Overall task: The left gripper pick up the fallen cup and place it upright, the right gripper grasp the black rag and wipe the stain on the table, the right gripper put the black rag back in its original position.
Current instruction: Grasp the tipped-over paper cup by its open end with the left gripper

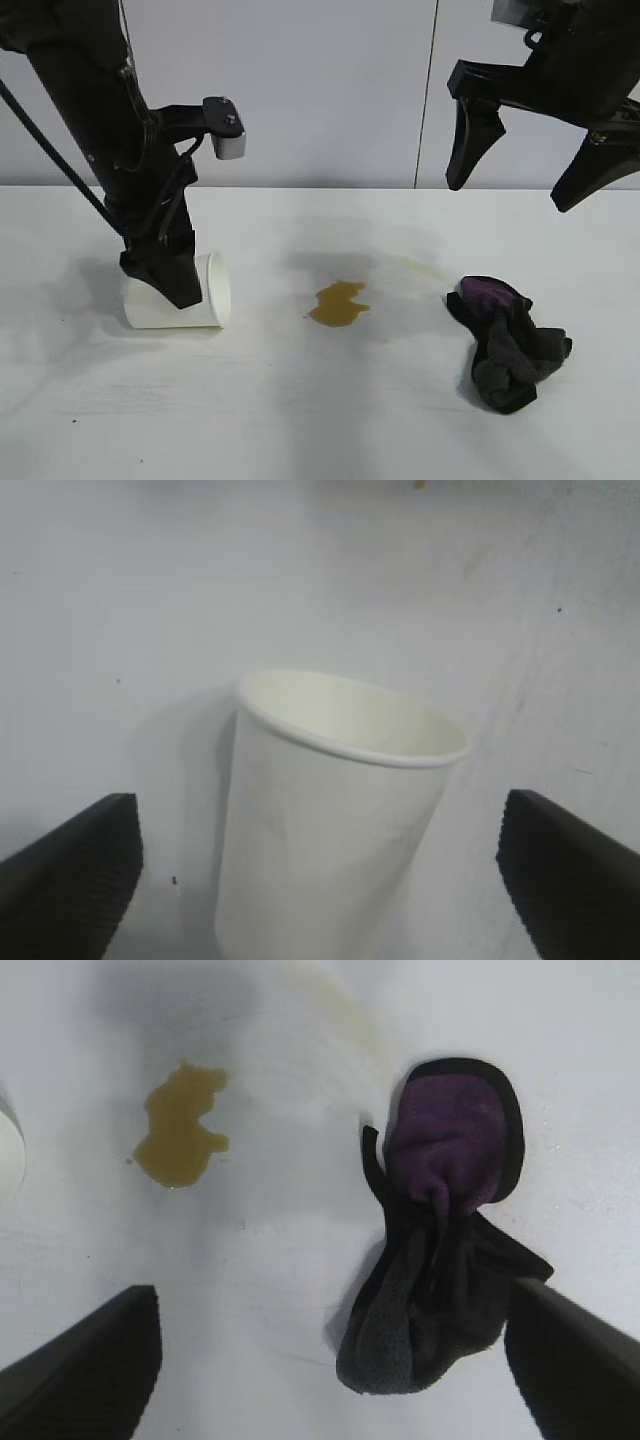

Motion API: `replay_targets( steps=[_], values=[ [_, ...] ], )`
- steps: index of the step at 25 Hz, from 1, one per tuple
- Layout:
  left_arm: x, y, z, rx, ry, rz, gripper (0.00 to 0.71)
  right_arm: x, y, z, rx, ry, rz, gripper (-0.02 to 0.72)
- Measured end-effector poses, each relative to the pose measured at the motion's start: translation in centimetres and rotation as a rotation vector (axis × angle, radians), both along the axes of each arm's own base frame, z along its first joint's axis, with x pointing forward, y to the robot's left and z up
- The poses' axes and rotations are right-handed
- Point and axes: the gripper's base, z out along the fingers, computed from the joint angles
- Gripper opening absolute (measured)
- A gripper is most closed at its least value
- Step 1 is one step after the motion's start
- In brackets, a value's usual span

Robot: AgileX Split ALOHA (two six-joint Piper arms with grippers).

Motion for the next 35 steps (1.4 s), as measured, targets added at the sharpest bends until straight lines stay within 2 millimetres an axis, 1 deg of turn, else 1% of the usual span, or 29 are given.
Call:
replay_targets(
  steps=[8,15,19,25,29,32,34,35],
  values=[
    [0.2,-0.1,0.1,-0.001,-0.033,-0.033,0.695,0.0,0.0,0.0,0.0,0.0,0.0,0.641],
    [-1.1,0.1,-1.8,-0.031,0.007,-0.058,0.695,0.0,0.0,0.0,0.0,0.0,0.0,0.641],
    [-0.8,-0.1,-1.8,-0.052,-0.033,-0.044,0.695,0.0,0.0,0.0,0.0,0.0,0.001,0.641],
    [-0.7,-0.2,-1.8,-0.062,-0.046,-0.039,0.695,0.0,0.0,0.0,0.0,0.0,0.001,0.641],
    [-0.9,-0.3,-3.3,-0.047,-0.003,-0.061,0.695,0.0,0.0,0.0,-0.001,-0.001,0.004,0.641],
    [-1.1,-0.9,-3.6,-0.055,0.009,-0.064,0.695,0.0,0.0,0.0,-0.004,-0.002,0.011,0.641],
    [-1.2,-1.1,-3.6,-0.057,0.009,-0.07,0.681,0.0,0.0,0.0,-0.005,-0.003,0.014,0.641],
    [-1.3,-1.2,-3.6,-0.056,0.008,-0.074,0.657,0.0,0.0,0.0,-0.005,-0.003,0.015,0.641]
  ],
)
